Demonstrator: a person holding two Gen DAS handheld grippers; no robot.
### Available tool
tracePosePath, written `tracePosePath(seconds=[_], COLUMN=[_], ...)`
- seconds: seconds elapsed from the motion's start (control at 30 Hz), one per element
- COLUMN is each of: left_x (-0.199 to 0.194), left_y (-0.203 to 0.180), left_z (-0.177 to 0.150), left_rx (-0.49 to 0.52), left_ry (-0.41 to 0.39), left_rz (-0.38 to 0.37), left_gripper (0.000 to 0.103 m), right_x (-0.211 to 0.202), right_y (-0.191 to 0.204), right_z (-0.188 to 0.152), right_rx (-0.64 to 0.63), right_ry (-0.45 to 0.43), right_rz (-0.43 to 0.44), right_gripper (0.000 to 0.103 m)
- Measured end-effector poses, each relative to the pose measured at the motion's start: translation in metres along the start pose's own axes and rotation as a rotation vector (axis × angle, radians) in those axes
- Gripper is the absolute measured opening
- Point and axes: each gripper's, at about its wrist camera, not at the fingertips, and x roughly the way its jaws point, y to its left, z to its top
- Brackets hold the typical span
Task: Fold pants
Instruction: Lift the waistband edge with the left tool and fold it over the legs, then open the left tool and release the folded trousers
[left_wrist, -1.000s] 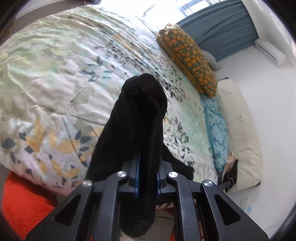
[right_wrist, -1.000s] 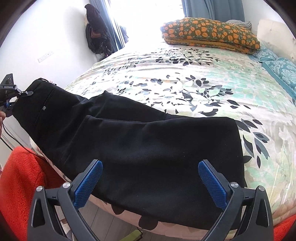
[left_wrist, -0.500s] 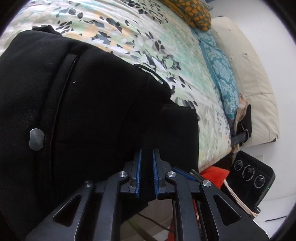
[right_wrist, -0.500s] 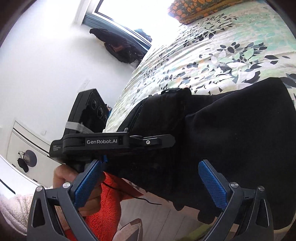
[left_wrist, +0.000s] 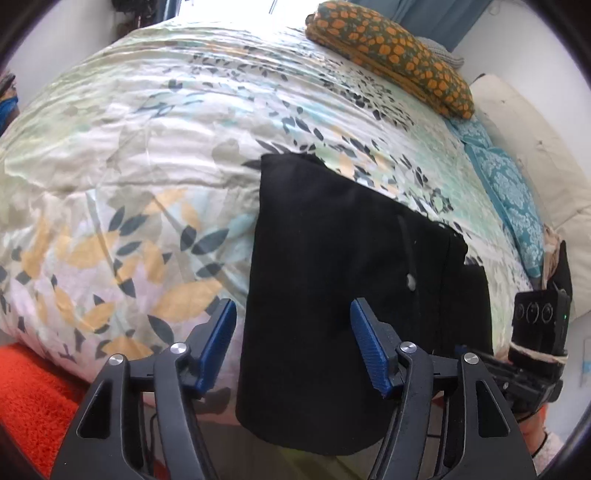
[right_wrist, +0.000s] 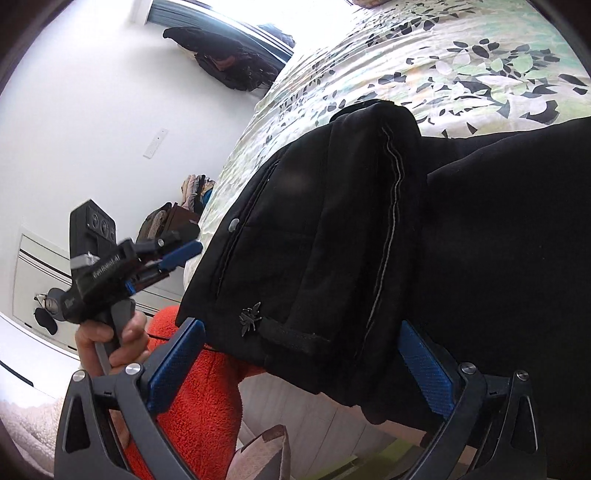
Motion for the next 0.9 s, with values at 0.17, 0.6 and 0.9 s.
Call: tracePosePath(seconds=[0.17, 0.6, 0.9], left_x=[-0.001, -0.049, -0.019], left_y=[0.007, -0.054, -0.076], left_z=[-0.003, -0.001, -0.019], left_rx=[-0.060, 0.087, 0.188], left_ry=[-0.020, -0.157, -0.098], left_rz=[-0.077, -0.138, -0.061], left_gripper=[0.065, 0.067, 0.067], right_x=[0.018, -0.120, -0.156], right_y=[0.010, 0.050, -0.094], right_z=[0.009, 0.026, -0.003], right_rx=[0.000, -0.053, 0.227], right_ry=[0.050, -0.190, -0.216], right_rz=[-0.133, 0.022, -0.093], right_gripper=[0.052, 0.021, 0.021])
